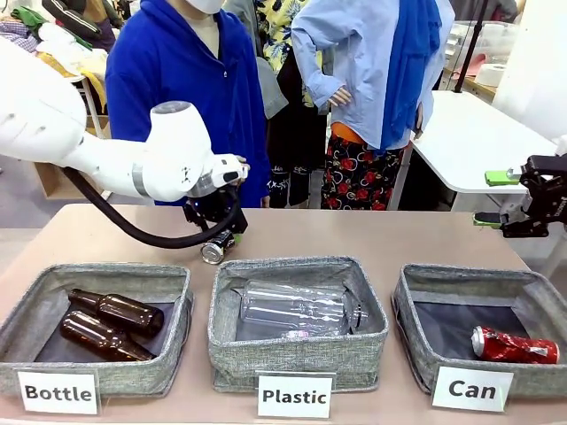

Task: Sort the can waste into the basket.
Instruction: Pick up the can waste from the table and place it in the right Fabric basket.

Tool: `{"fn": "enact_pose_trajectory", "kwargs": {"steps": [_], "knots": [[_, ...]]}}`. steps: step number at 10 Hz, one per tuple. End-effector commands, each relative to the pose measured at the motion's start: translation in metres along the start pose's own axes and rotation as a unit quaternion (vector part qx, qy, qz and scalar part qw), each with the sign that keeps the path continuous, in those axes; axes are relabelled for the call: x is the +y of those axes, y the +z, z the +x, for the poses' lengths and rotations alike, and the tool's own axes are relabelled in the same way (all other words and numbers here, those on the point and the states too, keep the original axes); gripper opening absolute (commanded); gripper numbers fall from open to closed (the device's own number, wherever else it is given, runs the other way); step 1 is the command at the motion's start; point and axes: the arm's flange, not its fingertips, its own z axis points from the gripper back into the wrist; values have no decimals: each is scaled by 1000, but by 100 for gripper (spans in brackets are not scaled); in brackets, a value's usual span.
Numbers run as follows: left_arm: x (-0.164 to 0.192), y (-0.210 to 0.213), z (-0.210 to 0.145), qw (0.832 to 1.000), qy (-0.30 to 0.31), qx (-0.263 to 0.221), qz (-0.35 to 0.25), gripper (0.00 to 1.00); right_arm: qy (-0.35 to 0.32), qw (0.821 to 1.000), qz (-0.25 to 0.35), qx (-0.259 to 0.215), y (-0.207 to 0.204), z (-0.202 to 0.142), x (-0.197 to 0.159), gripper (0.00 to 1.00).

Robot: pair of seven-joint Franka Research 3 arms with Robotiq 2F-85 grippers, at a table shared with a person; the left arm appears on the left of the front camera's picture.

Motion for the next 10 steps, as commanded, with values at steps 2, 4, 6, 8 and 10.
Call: {"fn": "enact_pose_trajectory", "kwargs": {"steps": [2, 4, 6, 8, 10], "knots": [[-5, -27, 9, 999, 14, 11, 31, 100, 4, 1000, -2, 2, 2, 1, 2, 100], [-7, -30, 8, 999, 11, 12, 37, 54, 4, 1000, -2, 2, 2, 1, 2, 100], [-7, -29, 6, 999, 14, 12, 36, 0, 4, 1000, -2, 2, 2, 1, 2, 100], [-5, -28, 5, 999, 15, 7, 35, 0, 4, 1000, -2, 2, 2, 1, 2, 100], [-5, -26, 5, 999, 8, -4, 40, 5, 4, 1000, -2, 2, 2, 1, 2, 100]]}}
